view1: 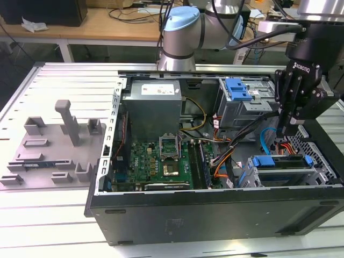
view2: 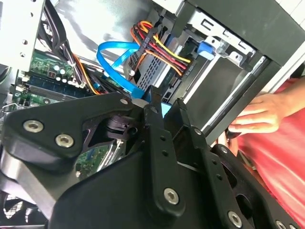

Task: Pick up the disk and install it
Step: 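Insert the second disk wire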

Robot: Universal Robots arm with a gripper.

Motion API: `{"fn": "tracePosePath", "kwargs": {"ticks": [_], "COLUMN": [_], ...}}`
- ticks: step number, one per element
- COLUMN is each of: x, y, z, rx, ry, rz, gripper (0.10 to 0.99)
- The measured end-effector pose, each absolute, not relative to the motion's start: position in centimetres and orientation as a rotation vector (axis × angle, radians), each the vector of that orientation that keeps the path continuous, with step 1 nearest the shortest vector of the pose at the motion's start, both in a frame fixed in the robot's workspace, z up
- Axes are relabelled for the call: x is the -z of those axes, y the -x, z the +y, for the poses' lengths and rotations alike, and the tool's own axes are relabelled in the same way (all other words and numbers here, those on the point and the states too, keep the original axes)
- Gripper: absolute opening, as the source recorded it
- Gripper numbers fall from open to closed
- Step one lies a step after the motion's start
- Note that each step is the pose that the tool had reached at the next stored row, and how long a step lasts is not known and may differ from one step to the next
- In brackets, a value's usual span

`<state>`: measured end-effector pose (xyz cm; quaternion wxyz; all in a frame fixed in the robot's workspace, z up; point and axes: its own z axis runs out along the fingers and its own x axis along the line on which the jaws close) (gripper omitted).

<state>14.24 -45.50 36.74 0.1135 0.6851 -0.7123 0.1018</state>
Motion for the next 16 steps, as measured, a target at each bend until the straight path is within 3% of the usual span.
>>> {"fn": "tracePosePath", "kwargs": {"ticks": [16], "x": [-36.2], "y": [-14.02], "z": [-44.68], "rx": [-0.329], "ry": [-1.961], "rz": [-2.094], "gripper": [0.302]}}
